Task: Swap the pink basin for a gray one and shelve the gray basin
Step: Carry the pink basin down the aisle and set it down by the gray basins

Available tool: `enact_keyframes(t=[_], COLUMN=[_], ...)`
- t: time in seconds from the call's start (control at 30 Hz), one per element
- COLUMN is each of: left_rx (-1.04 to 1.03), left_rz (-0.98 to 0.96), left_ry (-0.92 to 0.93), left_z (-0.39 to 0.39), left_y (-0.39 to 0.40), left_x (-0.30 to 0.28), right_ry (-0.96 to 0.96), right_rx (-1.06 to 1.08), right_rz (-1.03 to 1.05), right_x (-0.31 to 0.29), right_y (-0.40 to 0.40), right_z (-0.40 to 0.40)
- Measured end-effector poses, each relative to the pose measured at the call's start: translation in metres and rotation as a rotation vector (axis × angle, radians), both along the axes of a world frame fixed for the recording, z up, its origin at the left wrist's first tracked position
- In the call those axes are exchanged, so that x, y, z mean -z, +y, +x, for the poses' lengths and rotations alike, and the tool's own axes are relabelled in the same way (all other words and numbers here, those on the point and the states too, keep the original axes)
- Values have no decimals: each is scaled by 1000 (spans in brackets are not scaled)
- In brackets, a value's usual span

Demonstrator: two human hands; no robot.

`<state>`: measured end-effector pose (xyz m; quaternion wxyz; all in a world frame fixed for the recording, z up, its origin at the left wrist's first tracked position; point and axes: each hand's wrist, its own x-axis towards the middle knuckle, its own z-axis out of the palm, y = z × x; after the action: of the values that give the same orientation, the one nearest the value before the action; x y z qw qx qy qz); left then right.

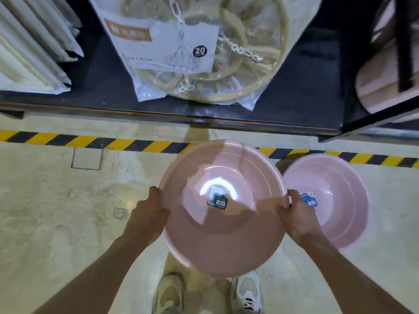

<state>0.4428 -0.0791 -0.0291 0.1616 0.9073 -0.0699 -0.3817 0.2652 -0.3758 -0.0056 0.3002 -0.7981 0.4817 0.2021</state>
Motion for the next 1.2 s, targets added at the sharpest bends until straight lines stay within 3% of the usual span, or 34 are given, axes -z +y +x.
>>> enact_keyframes(t=[0.3, 0.6, 0.93, 1.2], left_rx=[173, 368, 392, 413], left_rz=[-43, -71, 26, -63], left_ry=[-16, -20, 12, 49], left_z=[-11, -78, -136, -137], left_y=[-93, -230, -338, -369], left_x=[-77, -83, -53, 6], right_ry=[-84, -86, -75, -50], right_rx=[190, 372, 515, 473], right_rz=[-64, -97, 24, 46], right_x=[-80, -96, -59, 4], right_y=[-52, -144, -234, -253], right_z=[-70, -176, -238, -249])
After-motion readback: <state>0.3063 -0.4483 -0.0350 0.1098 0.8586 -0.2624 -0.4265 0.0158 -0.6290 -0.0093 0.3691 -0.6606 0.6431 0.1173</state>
